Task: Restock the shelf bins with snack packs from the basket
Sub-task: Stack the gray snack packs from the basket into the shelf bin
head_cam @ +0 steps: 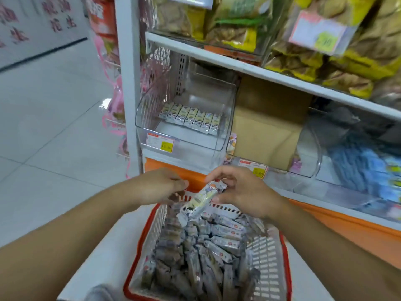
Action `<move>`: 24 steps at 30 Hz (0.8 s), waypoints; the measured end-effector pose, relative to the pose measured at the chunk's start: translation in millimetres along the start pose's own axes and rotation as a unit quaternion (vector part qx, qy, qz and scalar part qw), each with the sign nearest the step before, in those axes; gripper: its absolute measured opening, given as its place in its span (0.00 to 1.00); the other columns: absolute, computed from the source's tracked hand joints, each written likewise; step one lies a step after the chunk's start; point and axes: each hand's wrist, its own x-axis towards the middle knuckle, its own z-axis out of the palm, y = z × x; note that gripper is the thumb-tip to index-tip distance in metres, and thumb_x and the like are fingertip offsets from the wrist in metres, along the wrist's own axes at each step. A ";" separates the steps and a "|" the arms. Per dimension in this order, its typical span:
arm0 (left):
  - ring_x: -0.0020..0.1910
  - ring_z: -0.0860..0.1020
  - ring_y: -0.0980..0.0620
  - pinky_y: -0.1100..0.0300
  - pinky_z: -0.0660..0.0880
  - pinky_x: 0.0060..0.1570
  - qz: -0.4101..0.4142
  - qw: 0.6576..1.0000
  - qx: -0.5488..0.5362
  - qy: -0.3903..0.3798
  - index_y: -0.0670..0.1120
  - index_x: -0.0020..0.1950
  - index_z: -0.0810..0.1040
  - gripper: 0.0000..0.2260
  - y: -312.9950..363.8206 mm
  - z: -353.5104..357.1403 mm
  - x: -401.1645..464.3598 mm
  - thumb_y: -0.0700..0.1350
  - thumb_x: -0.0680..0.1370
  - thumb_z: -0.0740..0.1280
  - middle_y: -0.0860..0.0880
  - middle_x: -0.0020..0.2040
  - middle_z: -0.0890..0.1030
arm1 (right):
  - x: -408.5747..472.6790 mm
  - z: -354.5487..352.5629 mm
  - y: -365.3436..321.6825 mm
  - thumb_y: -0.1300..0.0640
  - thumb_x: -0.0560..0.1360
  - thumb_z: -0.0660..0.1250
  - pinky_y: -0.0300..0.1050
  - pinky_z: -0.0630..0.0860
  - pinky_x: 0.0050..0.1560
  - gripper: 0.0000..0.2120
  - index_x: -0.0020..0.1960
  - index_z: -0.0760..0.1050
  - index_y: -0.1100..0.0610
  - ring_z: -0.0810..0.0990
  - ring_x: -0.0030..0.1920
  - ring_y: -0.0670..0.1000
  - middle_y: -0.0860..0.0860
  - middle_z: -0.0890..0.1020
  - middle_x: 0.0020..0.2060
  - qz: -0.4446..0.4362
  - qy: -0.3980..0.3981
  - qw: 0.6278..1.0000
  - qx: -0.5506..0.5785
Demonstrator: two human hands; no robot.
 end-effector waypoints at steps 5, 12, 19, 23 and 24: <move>0.48 0.81 0.55 0.59 0.81 0.48 0.084 0.977 -0.152 -0.125 0.47 0.54 0.86 0.08 39.2 -4.8 -43.7 0.49 0.81 0.70 0.52 0.46 0.84 | -15.0 -18.1 -24.2 0.75 0.73 0.74 0.57 0.80 0.57 0.20 0.57 0.83 0.55 0.82 0.58 0.53 0.58 0.82 0.58 -0.069 0.060 0.992 0.084; 0.44 0.81 0.52 0.56 0.82 0.43 0.086 0.964 -0.250 0.032 0.39 0.52 0.85 0.11 56.0 -2.4 -35.1 0.47 0.78 0.74 0.43 0.45 0.82 | -9.8 3.9 -32.1 0.51 0.80 0.71 0.33 0.57 0.73 0.27 0.76 0.67 0.45 0.59 0.77 0.39 0.37 0.64 0.73 -0.144 0.184 0.949 -0.213; 0.43 0.81 0.52 0.56 0.82 0.44 0.096 0.962 -0.251 0.042 0.40 0.47 0.86 0.13 52.1 -9.9 -28.3 0.50 0.76 0.76 0.45 0.42 0.79 | 3.8 13.7 -41.0 0.40 0.74 0.76 0.38 0.64 0.72 0.26 0.67 0.70 0.42 0.63 0.74 0.37 0.32 0.67 0.69 -0.116 0.195 0.951 -0.209; 0.44 0.83 0.51 0.59 0.82 0.44 0.098 0.964 -0.242 0.047 0.41 0.47 0.87 0.13 50.4 -15.6 -26.7 0.51 0.76 0.76 0.41 0.42 0.80 | 9.1 16.6 -45.5 0.39 0.71 0.79 0.39 0.69 0.66 0.27 0.64 0.70 0.38 0.68 0.68 0.35 0.32 0.71 0.67 -0.069 0.195 0.965 -0.159; 0.45 0.84 0.51 0.58 0.83 0.45 0.092 0.965 -0.240 0.045 0.42 0.48 0.87 0.12 50.8 -17.3 -26.7 0.51 0.76 0.75 0.40 0.43 0.81 | 10.2 18.0 -46.9 0.40 0.71 0.79 0.38 0.68 0.64 0.27 0.63 0.69 0.38 0.68 0.66 0.34 0.32 0.71 0.65 -0.064 0.200 0.965 -0.154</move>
